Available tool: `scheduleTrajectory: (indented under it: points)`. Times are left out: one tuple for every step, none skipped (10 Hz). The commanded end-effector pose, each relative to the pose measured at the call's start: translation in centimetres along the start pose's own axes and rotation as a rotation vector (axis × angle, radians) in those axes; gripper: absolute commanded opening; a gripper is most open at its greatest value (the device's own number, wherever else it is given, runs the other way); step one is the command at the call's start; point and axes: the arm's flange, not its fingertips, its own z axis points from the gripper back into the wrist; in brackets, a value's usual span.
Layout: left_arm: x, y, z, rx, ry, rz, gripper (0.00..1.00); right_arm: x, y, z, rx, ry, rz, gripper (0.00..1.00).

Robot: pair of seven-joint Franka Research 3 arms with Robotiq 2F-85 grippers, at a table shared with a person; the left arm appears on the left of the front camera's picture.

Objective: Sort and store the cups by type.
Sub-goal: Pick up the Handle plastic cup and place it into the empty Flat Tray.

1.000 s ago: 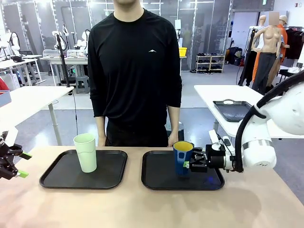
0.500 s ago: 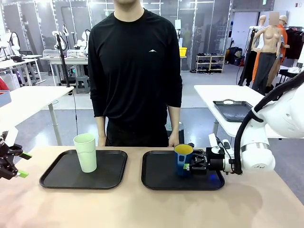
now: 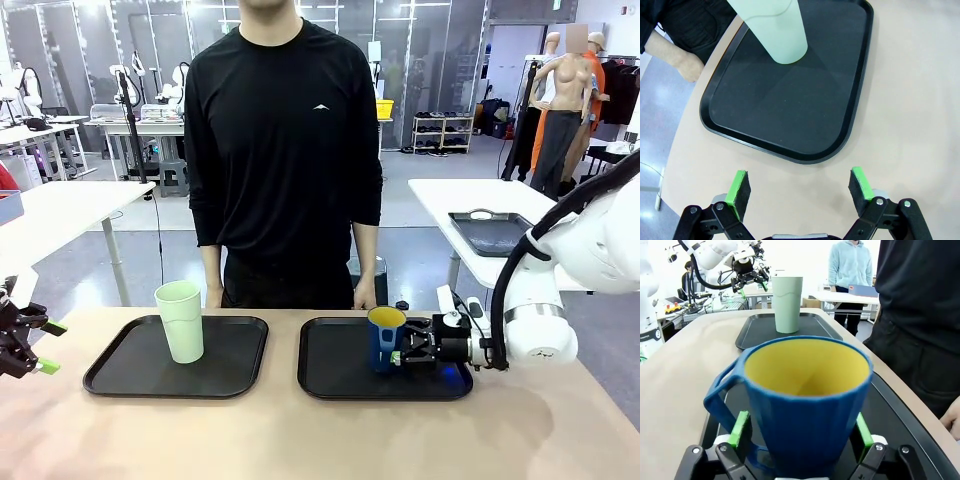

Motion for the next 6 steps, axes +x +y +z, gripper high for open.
scheduleTrajectory:
  points:
    - [0.1, 0.1, 0.1, 0.003, -0.024, -0.003, 1.00, -0.1, -0.4, 0.0, -0.032, 0.002, 0.000, 1.00]
    - [0.1, 0.1, 0.1, 0.003, -0.024, -0.003, 1.00, 0.0, -0.3, 0.3, -0.039, 0.006, 0.001, 1.00]
    - [0.1, 0.1, 0.1, 0.003, -0.024, -0.003, 1.00, 0.1, -0.1, 0.8, -0.049, 0.019, 0.001, 1.00]
    - [0.1, 0.1, 0.1, 0.003, -0.024, -0.003, 1.00, 0.3, 0.0, 1.3, -0.049, 0.026, 0.002, 1.00]
    - [0.1, 0.1, 0.1, 0.003, -0.024, -0.003, 1.00, 0.5, 0.0, 1.8, -0.056, 0.025, -0.005, 1.00]
    - [0.1, 0.1, 0.1, 0.003, -0.024, -0.003, 1.00, 0.6, 0.1, 2.3, -0.052, 0.027, -0.012, 1.00]
